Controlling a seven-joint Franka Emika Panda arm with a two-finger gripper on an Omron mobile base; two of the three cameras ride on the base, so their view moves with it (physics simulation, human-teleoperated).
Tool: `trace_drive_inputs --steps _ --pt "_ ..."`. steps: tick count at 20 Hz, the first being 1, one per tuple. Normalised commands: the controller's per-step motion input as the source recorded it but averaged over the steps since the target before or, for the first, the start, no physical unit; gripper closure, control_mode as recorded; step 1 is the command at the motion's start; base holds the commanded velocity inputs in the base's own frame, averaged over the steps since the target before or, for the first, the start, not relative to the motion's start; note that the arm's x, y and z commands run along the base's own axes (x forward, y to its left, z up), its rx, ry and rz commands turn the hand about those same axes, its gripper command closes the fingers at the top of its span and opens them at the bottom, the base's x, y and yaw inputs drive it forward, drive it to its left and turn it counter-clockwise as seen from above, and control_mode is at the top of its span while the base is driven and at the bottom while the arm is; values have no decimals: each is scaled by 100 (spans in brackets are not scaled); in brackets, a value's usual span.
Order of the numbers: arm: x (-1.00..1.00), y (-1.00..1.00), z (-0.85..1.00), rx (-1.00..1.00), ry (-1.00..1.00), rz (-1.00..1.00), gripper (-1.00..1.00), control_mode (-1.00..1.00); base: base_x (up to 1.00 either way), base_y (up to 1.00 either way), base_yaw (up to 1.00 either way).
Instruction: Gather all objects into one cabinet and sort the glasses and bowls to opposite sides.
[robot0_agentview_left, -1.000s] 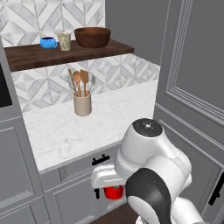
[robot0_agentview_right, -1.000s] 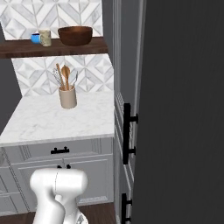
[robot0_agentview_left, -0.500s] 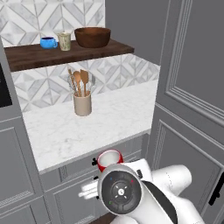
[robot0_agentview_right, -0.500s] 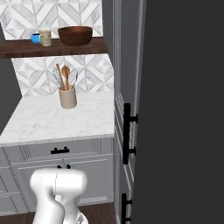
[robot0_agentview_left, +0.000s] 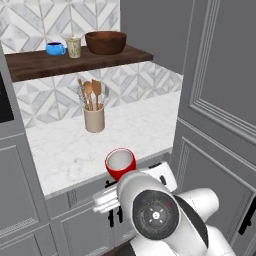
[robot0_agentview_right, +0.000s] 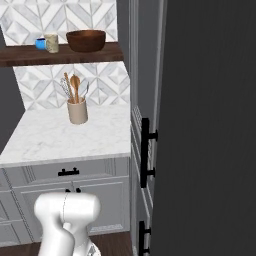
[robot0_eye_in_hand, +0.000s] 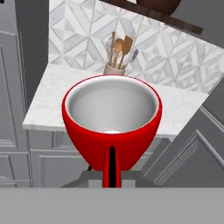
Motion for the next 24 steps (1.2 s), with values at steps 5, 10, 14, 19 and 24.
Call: trace_drive_inputs --steps 5,10,14,19,24 --pt "0 6 0 0 0 5 100 -100 0 0 0" --pt "9 5 0 -2 0 1 100 100 53 0 0" --pt "0 0 0 0 0 0 100 100 100 5 0" --pt "0 0 0 0 0 0 100 100 50 28 3" --pt "0 0 0 0 0 0 100 100 -19 9 26"
